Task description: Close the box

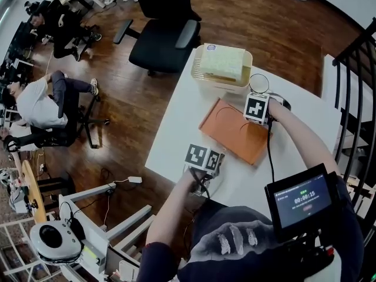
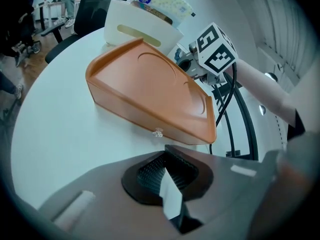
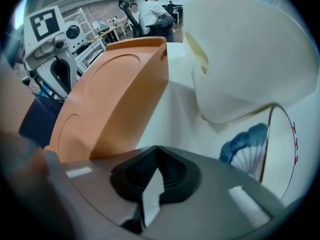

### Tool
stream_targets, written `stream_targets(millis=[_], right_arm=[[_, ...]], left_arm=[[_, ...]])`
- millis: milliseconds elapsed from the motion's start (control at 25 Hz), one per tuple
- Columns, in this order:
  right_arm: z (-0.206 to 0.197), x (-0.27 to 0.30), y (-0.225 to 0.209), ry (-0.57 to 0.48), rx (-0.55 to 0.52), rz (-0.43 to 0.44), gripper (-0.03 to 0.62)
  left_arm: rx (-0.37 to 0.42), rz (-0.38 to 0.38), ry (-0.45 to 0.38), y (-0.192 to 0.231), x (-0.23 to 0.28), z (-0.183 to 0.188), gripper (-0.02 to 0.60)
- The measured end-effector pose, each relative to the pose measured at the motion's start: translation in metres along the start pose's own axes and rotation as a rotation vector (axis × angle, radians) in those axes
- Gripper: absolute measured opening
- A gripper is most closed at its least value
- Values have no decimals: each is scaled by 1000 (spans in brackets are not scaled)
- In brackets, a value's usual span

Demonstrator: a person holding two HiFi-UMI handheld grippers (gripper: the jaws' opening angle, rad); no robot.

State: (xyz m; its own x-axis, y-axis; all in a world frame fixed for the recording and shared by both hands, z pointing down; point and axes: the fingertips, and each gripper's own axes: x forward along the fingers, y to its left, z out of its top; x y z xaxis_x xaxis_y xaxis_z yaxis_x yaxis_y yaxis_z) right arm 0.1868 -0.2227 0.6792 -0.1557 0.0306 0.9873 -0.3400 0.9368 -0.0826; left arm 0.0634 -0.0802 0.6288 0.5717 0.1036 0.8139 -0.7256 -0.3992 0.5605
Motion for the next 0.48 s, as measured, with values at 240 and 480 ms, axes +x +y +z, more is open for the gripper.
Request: stream_targets(millis=[240, 480], right_arm=[[-14, -3, 12, 26, 3, 24, 6], [-22, -6, 30, 39, 28, 30, 6]], left_arm=[[-3, 26, 24, -3, -7, -19, 15], [-6, 50, 22, -5, -22, -42, 15]])
